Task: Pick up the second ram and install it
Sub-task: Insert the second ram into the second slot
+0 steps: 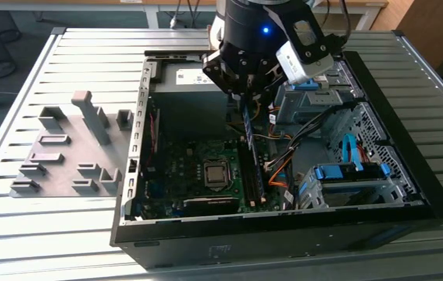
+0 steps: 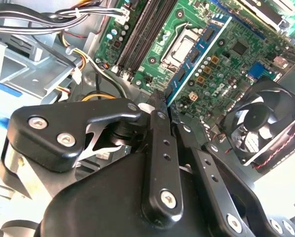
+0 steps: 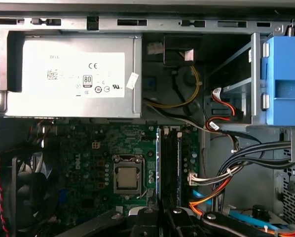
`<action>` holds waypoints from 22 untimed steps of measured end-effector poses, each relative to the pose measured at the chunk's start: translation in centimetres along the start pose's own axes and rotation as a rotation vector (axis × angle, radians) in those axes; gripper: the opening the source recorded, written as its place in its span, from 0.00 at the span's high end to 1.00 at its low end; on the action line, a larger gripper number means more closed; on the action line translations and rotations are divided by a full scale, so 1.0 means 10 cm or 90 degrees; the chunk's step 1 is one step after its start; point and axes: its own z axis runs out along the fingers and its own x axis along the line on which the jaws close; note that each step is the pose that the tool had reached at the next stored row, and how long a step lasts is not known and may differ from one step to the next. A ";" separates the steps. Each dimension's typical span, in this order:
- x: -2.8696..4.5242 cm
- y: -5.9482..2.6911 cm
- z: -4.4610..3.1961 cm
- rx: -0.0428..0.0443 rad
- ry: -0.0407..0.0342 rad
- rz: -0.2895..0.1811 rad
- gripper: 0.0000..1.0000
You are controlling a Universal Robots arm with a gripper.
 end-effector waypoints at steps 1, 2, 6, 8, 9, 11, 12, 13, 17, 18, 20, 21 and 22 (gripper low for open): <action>-0.005 -0.001 0.007 -0.0002 0.0014 0.000 0.86; -0.004 -0.003 0.016 -0.0009 0.0015 0.000 0.86; -0.008 -0.005 0.043 -0.0028 0.0017 -0.010 0.86; -0.009 -0.005 0.050 -0.0029 0.0019 -0.022 0.86; -0.011 -0.005 0.054 -0.0029 0.0020 -0.027 0.86; -0.011 -0.006 0.067 -0.0030 0.0021 -0.035 0.86; -0.011 -0.006 0.083 -0.0030 0.0022 -0.036 0.86; -0.012 -0.006 0.101 -0.0030 0.0025 -0.036 0.86; -0.018 -0.008 0.174 -0.0029 0.0048 -0.036 0.86; -0.018 -0.008 0.192 -0.0030 0.0053 -0.036 0.86; -0.019 -0.009 0.228 -0.0030 0.0067 -0.036 0.86; -0.019 -0.009 0.246 -0.0030 0.0073 -0.036 0.86; -0.019 -0.009 0.265 -0.0030 0.0082 -0.036 0.86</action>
